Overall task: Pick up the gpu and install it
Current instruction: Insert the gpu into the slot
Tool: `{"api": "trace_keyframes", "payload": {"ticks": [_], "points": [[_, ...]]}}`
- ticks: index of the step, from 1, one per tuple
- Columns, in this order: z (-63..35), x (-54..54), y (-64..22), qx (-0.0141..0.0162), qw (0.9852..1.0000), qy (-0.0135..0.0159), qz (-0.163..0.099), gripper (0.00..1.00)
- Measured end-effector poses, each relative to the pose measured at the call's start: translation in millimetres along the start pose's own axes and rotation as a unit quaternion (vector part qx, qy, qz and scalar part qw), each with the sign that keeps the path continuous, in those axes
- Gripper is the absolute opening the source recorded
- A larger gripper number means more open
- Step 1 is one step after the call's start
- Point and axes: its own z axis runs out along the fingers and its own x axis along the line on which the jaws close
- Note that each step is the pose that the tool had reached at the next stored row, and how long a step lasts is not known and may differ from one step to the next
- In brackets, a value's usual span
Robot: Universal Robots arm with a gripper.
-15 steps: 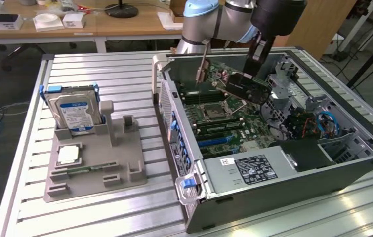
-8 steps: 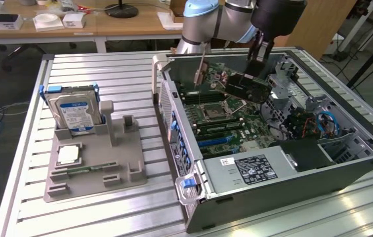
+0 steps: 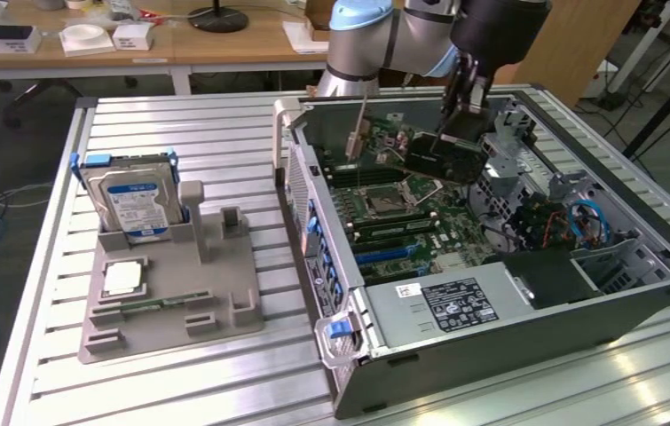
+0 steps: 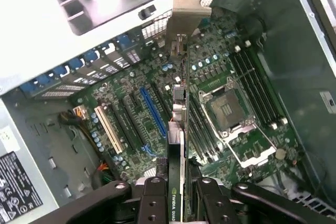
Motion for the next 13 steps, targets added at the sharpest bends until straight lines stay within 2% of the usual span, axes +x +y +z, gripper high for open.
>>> {"api": "trace_keyframes", "payload": {"ticks": [7, 13], "points": [[0.1, -0.3, -0.6, -0.0012, 0.9988, 0.0020, -0.048, 0.26], [0.2, -0.4, -0.9, -0.0023, 0.9956, 0.0040, -0.093, 0.26]]}}
